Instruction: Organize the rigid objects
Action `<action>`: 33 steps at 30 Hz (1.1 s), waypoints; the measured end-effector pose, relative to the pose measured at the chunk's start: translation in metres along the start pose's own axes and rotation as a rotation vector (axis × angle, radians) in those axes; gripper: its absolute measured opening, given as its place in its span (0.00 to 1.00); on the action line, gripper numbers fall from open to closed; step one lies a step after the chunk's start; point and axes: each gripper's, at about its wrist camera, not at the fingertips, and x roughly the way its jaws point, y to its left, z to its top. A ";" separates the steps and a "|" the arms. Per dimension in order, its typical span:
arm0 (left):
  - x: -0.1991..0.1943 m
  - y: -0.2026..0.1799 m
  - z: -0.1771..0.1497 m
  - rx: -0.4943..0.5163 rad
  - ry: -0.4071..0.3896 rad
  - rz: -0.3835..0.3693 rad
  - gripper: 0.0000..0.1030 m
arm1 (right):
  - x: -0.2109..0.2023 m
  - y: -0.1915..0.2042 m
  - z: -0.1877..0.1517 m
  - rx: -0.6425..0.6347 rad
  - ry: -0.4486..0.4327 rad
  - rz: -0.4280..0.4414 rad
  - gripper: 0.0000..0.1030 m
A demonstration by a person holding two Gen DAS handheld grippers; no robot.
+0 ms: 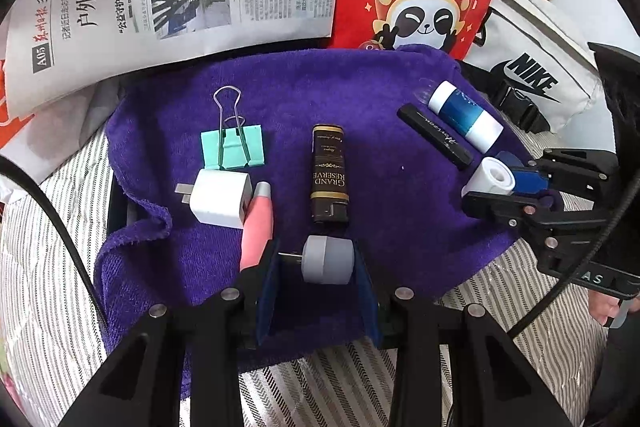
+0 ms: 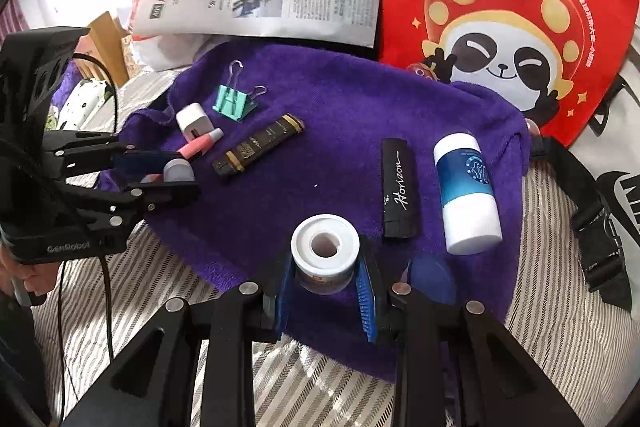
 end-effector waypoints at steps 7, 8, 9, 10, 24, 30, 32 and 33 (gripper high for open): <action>0.004 0.001 0.000 -0.010 0.010 -0.006 0.34 | 0.011 -0.005 0.000 0.014 0.025 0.005 0.28; 0.005 0.002 0.000 -0.012 0.011 -0.008 0.34 | 0.011 -0.005 0.000 0.012 0.027 0.000 0.28; 0.004 0.002 0.001 -0.013 0.012 -0.009 0.34 | 0.013 -0.005 0.001 0.015 0.034 -0.005 0.28; 0.004 0.002 0.000 -0.013 0.014 -0.011 0.34 | 0.015 -0.006 0.002 0.026 0.041 -0.002 0.28; -0.010 0.021 -0.005 -0.076 0.017 -0.045 0.55 | 0.007 -0.018 -0.003 0.055 0.032 0.013 0.54; -0.037 0.028 -0.014 -0.131 -0.012 -0.055 0.66 | -0.028 -0.016 -0.015 0.103 -0.018 0.014 0.57; -0.049 0.026 -0.020 -0.151 -0.025 -0.043 0.72 | -0.046 -0.013 -0.022 0.121 -0.047 -0.020 0.63; -0.053 0.026 -0.022 -0.158 -0.032 -0.038 0.76 | -0.057 -0.010 -0.027 0.133 -0.069 -0.042 0.66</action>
